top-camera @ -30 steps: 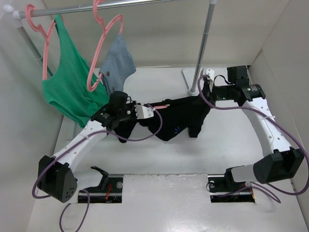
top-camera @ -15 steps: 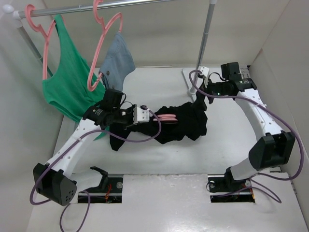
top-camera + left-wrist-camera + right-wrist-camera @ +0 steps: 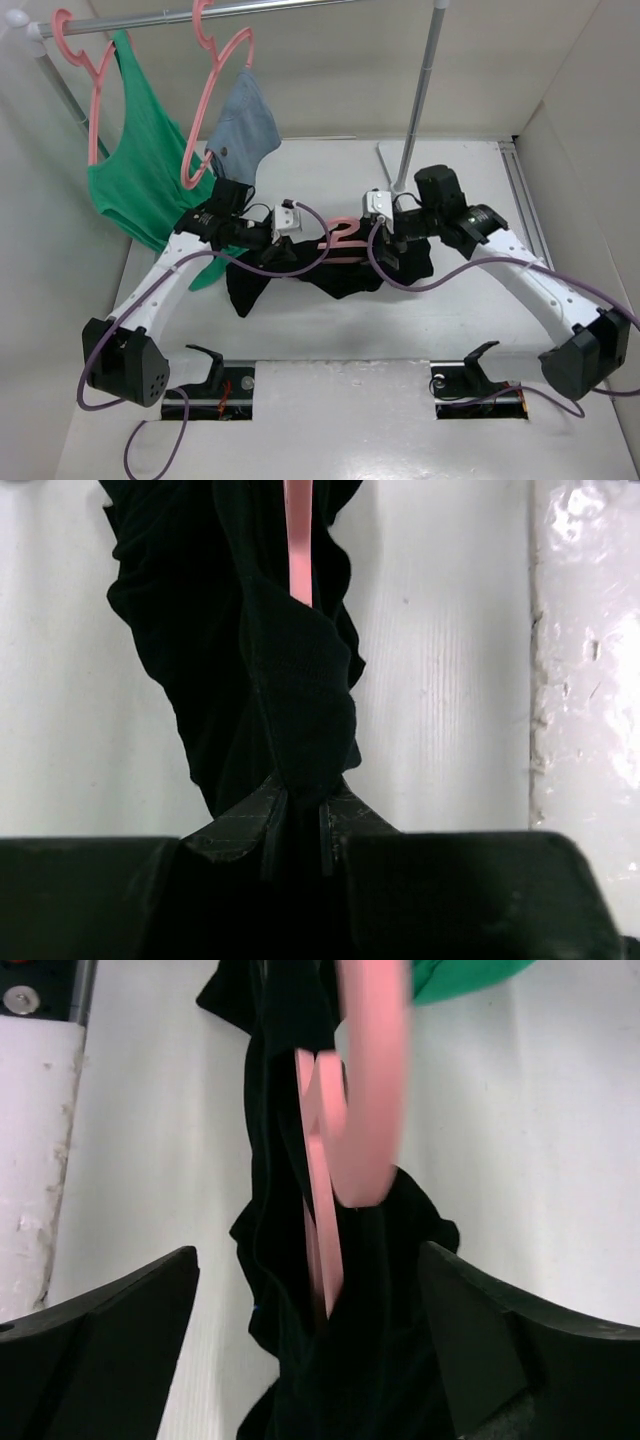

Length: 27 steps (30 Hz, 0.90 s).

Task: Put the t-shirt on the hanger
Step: Place tshirt on hanger

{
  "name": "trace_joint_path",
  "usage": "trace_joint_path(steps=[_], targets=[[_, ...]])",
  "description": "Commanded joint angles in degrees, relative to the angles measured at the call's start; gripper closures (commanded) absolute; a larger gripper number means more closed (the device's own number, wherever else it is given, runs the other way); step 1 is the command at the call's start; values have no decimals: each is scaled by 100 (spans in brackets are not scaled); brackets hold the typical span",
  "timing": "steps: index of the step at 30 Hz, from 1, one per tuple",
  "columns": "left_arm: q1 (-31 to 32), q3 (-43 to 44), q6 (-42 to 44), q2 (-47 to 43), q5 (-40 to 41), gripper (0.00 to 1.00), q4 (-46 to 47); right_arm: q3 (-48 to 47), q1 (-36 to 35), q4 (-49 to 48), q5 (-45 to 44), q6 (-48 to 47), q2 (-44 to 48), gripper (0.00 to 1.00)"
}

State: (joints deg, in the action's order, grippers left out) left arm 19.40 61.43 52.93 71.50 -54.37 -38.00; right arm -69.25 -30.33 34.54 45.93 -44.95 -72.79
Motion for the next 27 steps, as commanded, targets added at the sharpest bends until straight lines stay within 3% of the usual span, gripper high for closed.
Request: trace_joint_path(steps=[1,4,7,9,11,14,15,17,22,25,27], targets=[[-50,370,-195,-58,-979,100,108,323,-279,-1278,-66,308,-76,7],[-50,431,-72,-5,-1145,100,39,430,-351,-2002,-189,600,-287,16],[-102,431,-72,-5,-1207,100,38,255,-351,-2294,-190,751,-788,34],[-156,484,-72,-5,-1295,100,38,53,-351,-2294,-111,803,-1104,54],[-208,484,-142,-5,-1436,100,-15,-26,-351,-2294,-32,856,-1219,65],[-515,615,-422,-5,-1620,100,98,-175,-158,-1839,222,787,-1150,95],[-777,616,-476,-5,-1621,100,100,-176,86,-1524,223,786,-1054,100],[-1033,668,-476,-5,-1700,100,152,-115,412,-1162,424,584,-667,100],[-1369,800,-547,127,-1823,77,152,-727,1624,925,786,-320,-253,100],[-1369,800,-906,180,-1823,72,556,-1142,1829,1685,856,-708,-305,100],[-1369,748,-1082,180,-1753,58,740,-1493,1881,1976,786,-708,-306,100]])
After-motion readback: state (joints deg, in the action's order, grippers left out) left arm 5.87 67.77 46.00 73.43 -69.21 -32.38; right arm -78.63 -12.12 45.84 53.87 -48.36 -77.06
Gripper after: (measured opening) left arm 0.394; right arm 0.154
